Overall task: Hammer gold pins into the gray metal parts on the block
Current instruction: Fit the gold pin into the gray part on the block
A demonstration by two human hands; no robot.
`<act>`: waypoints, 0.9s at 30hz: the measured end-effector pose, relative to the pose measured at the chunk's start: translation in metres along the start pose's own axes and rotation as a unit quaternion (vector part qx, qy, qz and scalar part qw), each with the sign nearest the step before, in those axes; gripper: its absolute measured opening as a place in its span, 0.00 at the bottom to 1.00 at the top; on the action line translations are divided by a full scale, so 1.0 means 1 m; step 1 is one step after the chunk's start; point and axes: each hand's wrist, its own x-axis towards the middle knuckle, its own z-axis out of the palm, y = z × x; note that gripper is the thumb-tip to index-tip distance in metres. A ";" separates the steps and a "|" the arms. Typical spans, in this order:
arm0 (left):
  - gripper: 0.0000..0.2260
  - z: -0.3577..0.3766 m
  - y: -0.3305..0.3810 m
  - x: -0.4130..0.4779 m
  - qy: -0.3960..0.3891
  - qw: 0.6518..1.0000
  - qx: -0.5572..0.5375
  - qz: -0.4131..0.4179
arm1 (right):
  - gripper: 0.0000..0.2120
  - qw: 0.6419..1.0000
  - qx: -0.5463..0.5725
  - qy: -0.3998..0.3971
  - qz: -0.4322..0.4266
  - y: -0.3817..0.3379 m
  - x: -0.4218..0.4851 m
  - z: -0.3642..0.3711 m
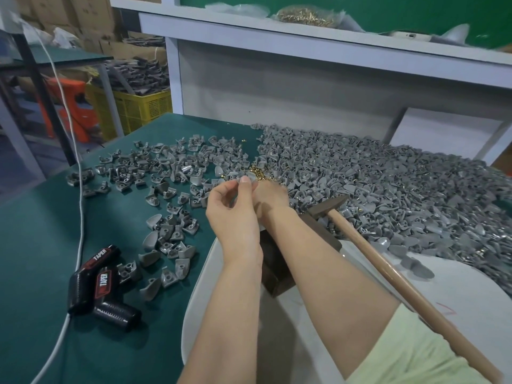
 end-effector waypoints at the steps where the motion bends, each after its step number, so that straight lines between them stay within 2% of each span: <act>1: 0.03 0.000 0.000 0.000 0.000 1.000 0.001 -0.001 | 0.14 1.000 -0.001 -0.001 0.003 0.000 0.000 -0.001; 5: 0.03 0.000 0.001 -0.001 0.000 1.000 -0.006 -0.007 | 0.12 1.000 -0.015 0.008 -0.003 -0.001 0.000 0.000; 8: 0.04 0.000 0.001 -0.002 -0.001 1.000 -0.015 -0.013 | 0.11 1.000 0.021 0.011 0.000 0.000 0.000 0.000; 12: 0.05 0.001 -0.001 -0.003 -0.028 0.997 0.062 0.031 | 0.08 0.983 0.173 0.032 0.054 0.008 0.002 -0.016; 15: 0.06 0.002 -0.001 -0.007 -0.105 0.978 0.149 0.097 | 0.08 0.945 0.303 0.099 0.071 0.032 -0.013 -0.039; 18: 0.06 0.003 -0.006 -0.014 -0.190 0.936 0.259 0.141 | 0.07 0.893 0.418 0.141 0.090 0.065 -0.050 -0.060; 21: 0.09 0.006 -0.012 -0.021 -0.277 0.870 0.380 0.151 | 0.06 0.812 0.558 0.128 0.112 0.091 -0.093 -0.065; 22: 0.09 0.006 -0.014 -0.024 -0.295 0.843 0.423 0.151 | 0.06 0.797 0.581 0.122 0.115 0.097 -0.106 -0.064; 25: 0.10 0.006 -0.018 -0.029 -0.300 0.754 0.557 0.175 | 0.06 0.784 0.596 0.119 0.125 0.108 -0.124 -0.054; 27: 0.10 0.004 -0.017 -0.029 -0.284 0.723 0.600 0.193 | 0.08 0.792 0.584 0.127 0.127 0.109 -0.126 -0.046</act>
